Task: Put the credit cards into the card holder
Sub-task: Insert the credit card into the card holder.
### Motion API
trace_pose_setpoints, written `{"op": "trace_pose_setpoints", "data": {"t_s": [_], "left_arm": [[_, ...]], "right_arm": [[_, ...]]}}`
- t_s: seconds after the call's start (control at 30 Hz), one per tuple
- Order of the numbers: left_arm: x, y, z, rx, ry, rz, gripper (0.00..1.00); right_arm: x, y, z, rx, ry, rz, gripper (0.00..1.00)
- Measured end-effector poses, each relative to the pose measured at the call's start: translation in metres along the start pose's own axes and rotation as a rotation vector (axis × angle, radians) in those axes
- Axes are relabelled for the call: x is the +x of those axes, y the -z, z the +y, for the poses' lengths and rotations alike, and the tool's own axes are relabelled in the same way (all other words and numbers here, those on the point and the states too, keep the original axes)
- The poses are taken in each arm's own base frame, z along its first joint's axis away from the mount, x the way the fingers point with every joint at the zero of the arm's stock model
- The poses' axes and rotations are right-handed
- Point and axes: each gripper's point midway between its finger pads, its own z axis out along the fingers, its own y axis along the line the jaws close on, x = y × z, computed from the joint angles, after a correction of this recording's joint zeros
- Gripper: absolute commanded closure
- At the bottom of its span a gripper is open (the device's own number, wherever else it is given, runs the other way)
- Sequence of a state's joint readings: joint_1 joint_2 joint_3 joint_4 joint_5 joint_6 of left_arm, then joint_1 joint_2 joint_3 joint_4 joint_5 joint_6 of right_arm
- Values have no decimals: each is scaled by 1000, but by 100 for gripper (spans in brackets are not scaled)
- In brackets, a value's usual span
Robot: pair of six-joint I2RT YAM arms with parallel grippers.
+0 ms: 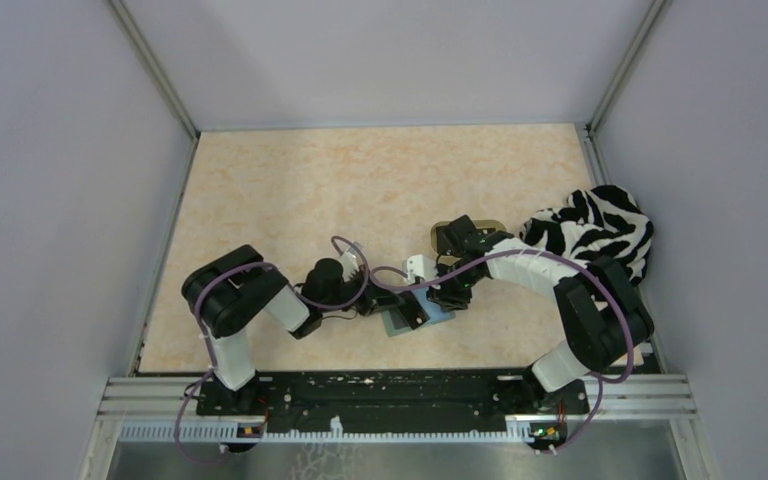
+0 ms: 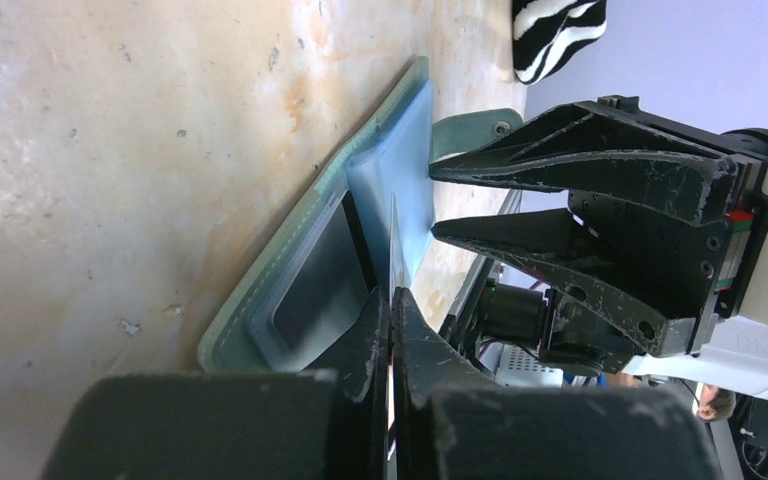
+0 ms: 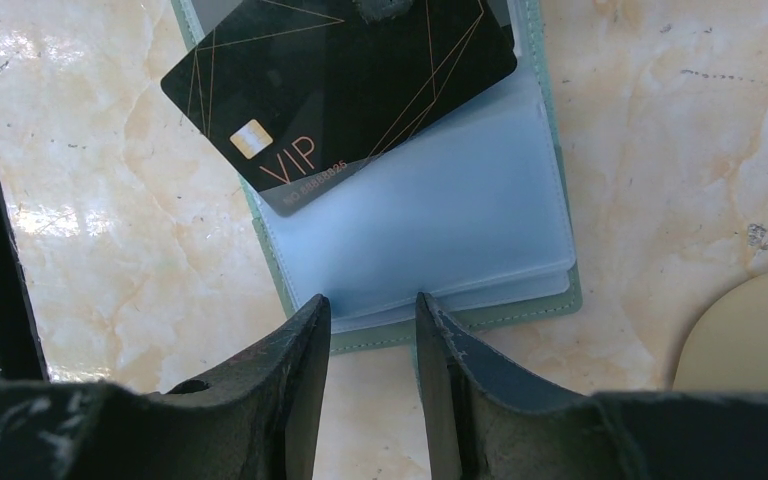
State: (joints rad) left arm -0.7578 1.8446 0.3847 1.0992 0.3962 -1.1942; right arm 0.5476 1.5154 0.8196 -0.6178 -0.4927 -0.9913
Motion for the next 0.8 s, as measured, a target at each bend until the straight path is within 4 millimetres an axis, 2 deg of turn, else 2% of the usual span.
{"op": "trace_pose_setpoints", "data": {"t_s": [0.37,0.8], "left_arm": [[2,-6,11,-65,44,25,100],[1,-15,9,-75,56,56,100]], "right_arm": [[0,0,0,1,0,2,62],[0,0,0,2,2,4,62]]}}
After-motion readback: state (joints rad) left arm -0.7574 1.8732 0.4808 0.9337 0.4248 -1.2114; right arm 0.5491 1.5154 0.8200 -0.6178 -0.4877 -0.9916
